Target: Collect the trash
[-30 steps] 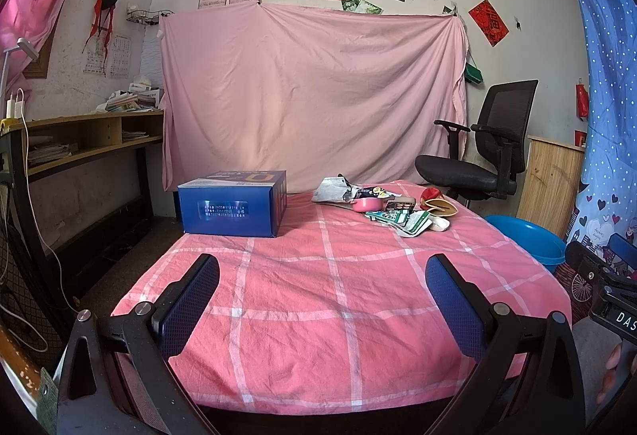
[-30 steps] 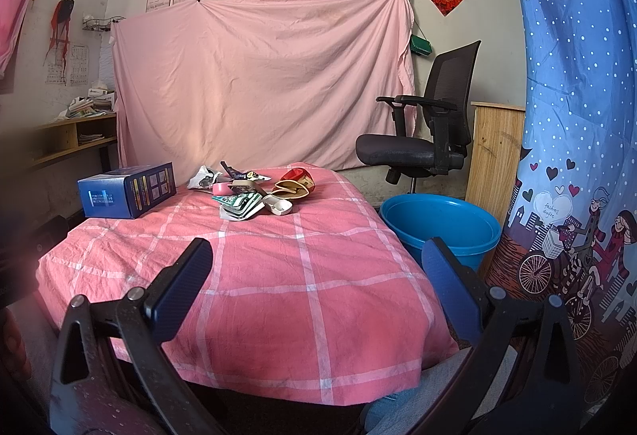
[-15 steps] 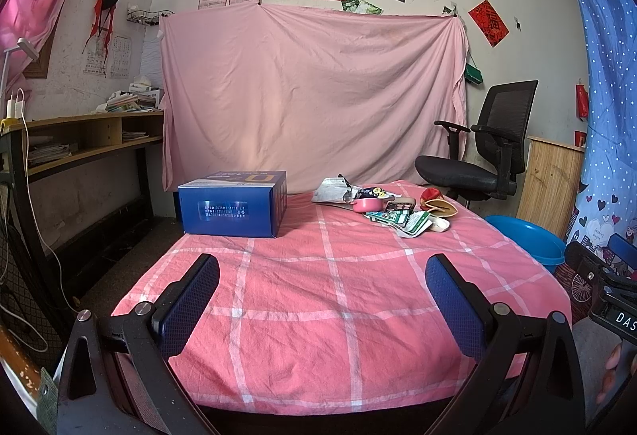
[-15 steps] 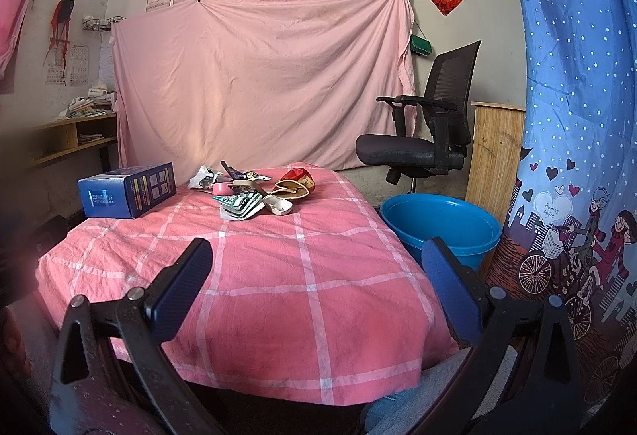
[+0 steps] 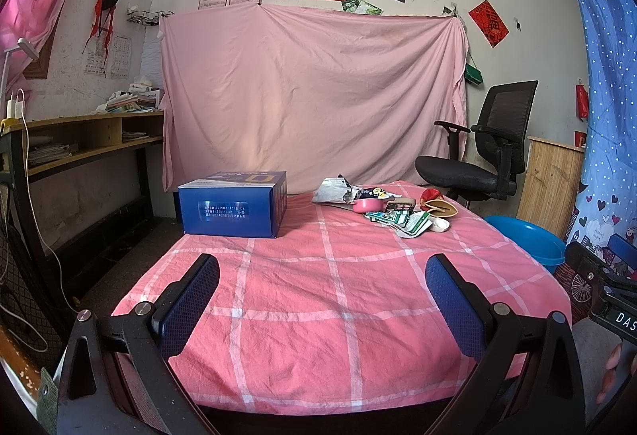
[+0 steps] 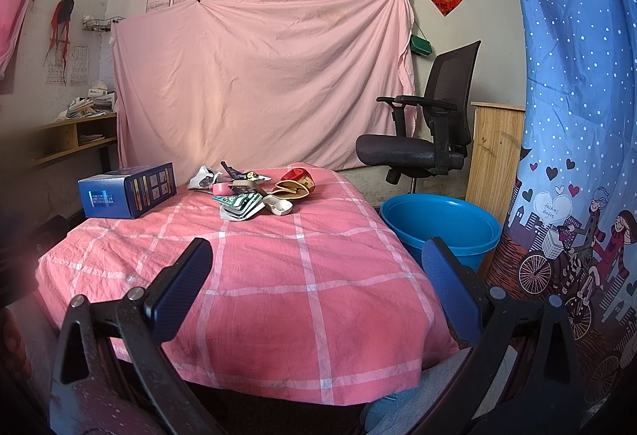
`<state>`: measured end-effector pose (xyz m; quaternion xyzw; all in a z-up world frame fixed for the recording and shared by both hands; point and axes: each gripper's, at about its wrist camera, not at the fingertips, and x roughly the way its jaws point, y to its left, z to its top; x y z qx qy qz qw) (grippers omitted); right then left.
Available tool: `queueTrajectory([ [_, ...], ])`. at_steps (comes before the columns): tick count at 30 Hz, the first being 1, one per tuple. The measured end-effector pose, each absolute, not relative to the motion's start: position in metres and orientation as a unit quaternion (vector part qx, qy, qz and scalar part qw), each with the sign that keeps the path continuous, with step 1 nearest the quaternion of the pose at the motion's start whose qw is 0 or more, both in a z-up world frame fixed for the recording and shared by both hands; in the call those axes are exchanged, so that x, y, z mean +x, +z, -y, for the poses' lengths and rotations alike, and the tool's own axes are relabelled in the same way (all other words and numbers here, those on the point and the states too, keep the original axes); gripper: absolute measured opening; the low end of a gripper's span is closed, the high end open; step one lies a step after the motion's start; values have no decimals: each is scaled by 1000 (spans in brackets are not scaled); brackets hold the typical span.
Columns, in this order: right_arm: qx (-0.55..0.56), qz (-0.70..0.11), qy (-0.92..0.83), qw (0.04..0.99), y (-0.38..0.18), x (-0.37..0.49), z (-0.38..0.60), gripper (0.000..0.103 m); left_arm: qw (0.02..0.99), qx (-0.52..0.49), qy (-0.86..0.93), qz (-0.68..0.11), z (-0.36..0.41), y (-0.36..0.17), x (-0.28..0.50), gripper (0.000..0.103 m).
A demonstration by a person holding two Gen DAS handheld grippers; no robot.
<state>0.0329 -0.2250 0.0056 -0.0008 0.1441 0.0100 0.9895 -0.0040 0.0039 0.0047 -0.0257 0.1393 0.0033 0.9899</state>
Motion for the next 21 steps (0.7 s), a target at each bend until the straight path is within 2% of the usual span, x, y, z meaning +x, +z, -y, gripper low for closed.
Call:
queueTrajectory([
  [21,2,-146,10,989,5,33,225,103,990,-28,5,-137,-4,9,-5,102],
])
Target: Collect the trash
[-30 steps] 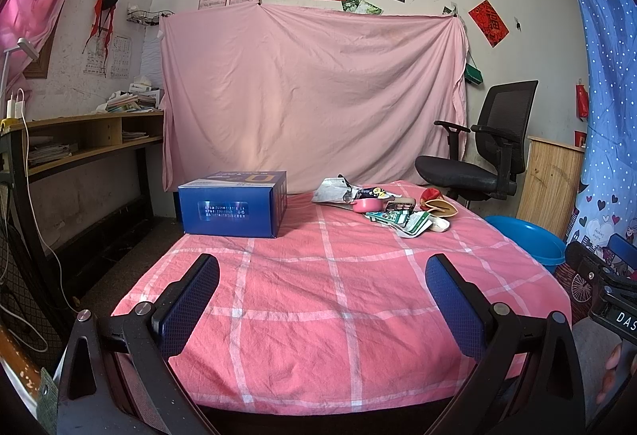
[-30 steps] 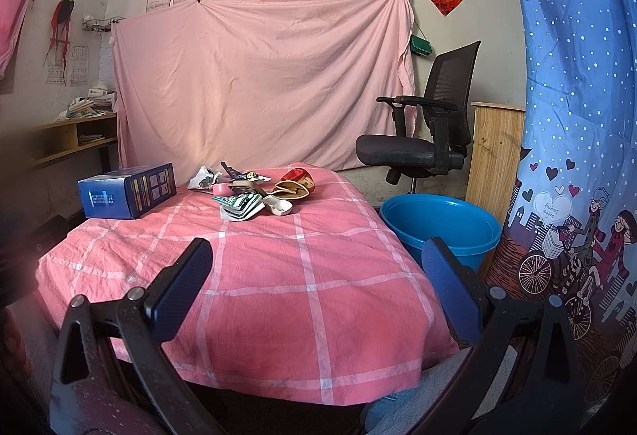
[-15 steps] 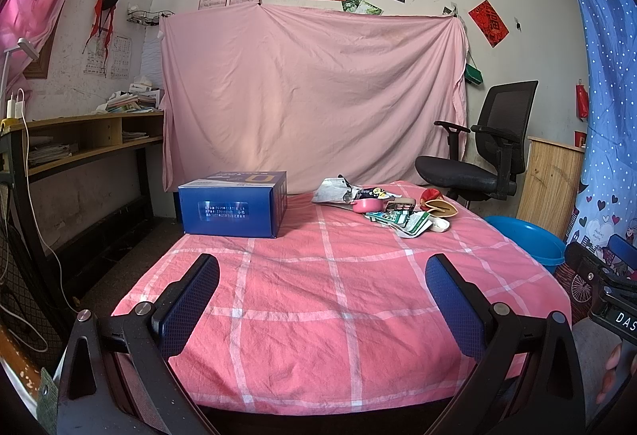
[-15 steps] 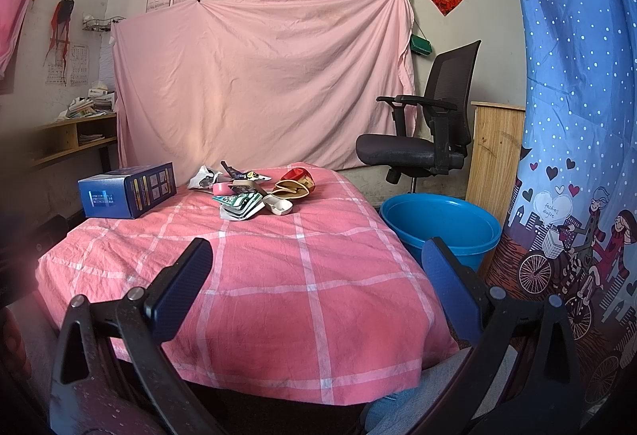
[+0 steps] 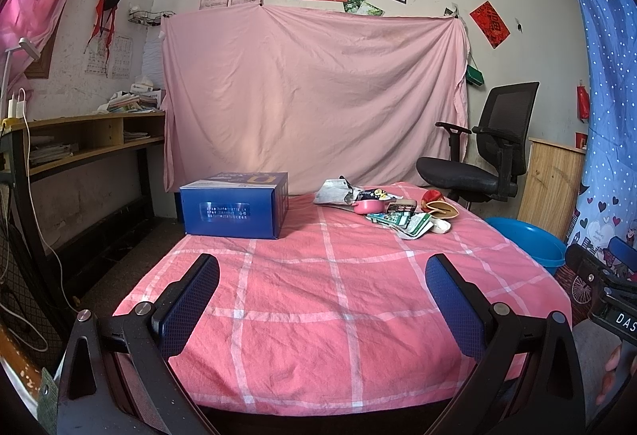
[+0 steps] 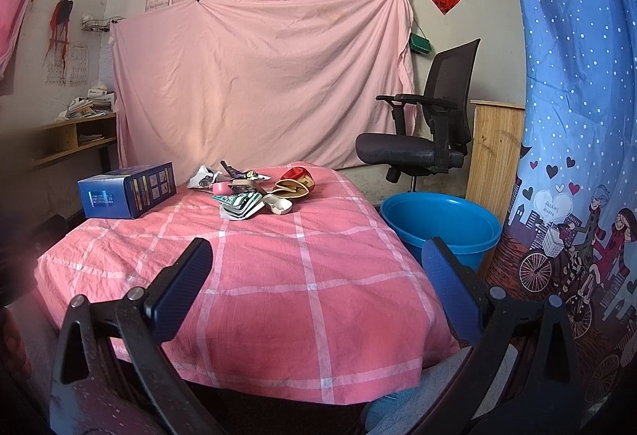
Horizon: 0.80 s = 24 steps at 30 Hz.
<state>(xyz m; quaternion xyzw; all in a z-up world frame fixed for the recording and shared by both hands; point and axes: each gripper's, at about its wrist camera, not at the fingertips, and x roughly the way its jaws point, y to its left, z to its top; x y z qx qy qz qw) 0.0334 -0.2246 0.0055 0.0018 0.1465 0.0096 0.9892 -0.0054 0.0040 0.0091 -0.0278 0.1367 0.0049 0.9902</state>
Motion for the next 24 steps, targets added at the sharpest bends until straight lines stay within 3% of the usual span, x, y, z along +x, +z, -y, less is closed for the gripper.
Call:
queueTrajectory([
  [14,33,-143,22,989,15,46,232,103,992,-21,12,-126,2,26,24,102],
  [24,12,-92,31,995,38,85,244,103,992,-24,10,-120,21,34,88,102],
])
